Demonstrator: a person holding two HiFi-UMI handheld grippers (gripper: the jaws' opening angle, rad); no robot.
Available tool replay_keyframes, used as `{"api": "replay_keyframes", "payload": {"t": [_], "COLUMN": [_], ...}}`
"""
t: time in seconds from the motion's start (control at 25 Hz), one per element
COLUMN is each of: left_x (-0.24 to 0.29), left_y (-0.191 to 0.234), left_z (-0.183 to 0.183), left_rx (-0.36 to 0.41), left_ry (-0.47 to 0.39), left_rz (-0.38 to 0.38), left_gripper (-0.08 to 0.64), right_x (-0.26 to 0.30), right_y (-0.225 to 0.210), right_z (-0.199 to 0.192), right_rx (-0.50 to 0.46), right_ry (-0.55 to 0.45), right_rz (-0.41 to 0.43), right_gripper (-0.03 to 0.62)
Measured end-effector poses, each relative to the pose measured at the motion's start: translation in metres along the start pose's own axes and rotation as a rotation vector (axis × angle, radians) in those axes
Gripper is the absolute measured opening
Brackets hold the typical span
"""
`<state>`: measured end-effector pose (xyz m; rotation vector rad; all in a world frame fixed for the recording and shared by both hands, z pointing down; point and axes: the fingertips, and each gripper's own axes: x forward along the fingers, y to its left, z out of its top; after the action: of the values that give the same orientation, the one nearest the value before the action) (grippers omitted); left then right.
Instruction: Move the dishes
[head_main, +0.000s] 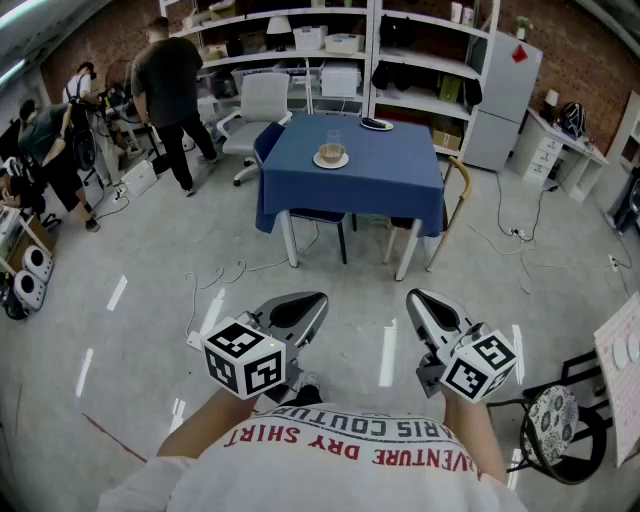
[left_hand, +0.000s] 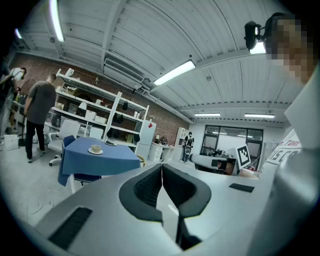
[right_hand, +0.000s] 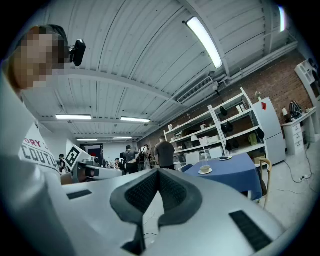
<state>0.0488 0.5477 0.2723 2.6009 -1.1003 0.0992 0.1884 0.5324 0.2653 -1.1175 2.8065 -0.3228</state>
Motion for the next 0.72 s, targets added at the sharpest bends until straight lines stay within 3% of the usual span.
{"api": "replay_keyframes", "payload": {"t": [0.4, 0.72], "left_x": [0.009, 0.030], "left_y": [-0.003, 0.030], "left_z": [-0.001, 0.003], "left_rx": [0.013, -0.011], "left_ry": [0.001, -0.002], "left_rz": [-0.001, 0.001], "left_gripper": [0.028, 0.028], "right_x": [0.004, 0.041], "right_y": [-0.009, -0.028], "right_z": [0.001, -0.003], "right_rx": [-0.024, -0.071], "right_ry": [-0.010, 0.035], "right_rz": [0.002, 0.016], "right_gripper": [0.021, 0.025]}}
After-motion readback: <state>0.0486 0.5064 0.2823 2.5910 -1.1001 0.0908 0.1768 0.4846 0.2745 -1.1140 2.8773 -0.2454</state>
